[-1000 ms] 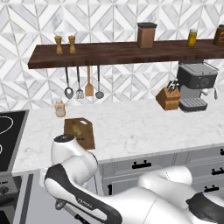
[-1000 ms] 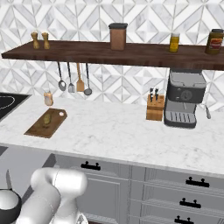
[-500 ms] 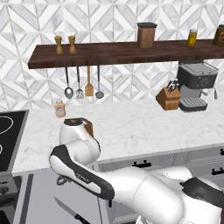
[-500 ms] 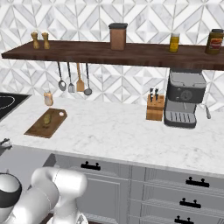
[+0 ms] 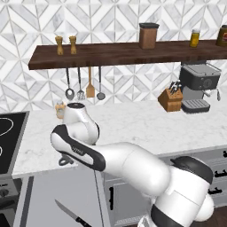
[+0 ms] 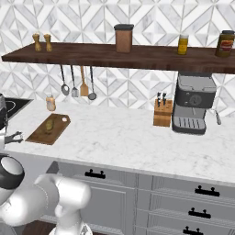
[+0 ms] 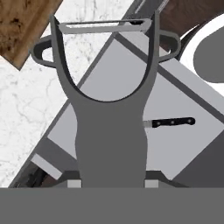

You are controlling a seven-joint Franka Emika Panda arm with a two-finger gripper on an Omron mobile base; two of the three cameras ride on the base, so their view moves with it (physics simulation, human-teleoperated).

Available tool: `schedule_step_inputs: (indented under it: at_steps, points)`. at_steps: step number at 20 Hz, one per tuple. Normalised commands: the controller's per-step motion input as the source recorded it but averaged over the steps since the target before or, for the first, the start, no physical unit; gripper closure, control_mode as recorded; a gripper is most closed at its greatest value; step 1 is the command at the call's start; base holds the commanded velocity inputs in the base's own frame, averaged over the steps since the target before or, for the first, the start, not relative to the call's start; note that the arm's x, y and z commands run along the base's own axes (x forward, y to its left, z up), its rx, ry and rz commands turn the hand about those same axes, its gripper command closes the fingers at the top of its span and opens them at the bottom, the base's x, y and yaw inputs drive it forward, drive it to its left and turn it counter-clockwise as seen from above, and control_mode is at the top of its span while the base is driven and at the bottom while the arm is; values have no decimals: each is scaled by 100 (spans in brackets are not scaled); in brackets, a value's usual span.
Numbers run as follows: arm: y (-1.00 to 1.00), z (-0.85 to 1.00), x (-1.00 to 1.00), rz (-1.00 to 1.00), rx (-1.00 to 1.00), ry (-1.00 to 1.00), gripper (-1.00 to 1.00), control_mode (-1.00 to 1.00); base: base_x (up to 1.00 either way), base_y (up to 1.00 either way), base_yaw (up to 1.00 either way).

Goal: Place the appropriate cutting tool for cutting the potato skin on the cutting board.

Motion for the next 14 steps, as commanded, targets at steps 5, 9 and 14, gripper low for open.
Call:
schedule_step_inputs:
  at_steps: [5, 9, 14]
  points:
    - [-2, 0, 73, -11, -3, 0, 100, -100, 0, 0, 0]
    - [-8, 0, 74, -12, -1, 0, 100, -100, 0, 0, 0]
    - [-5, -1, 61, -10, -3, 0, 100, -100, 0, 0, 0]
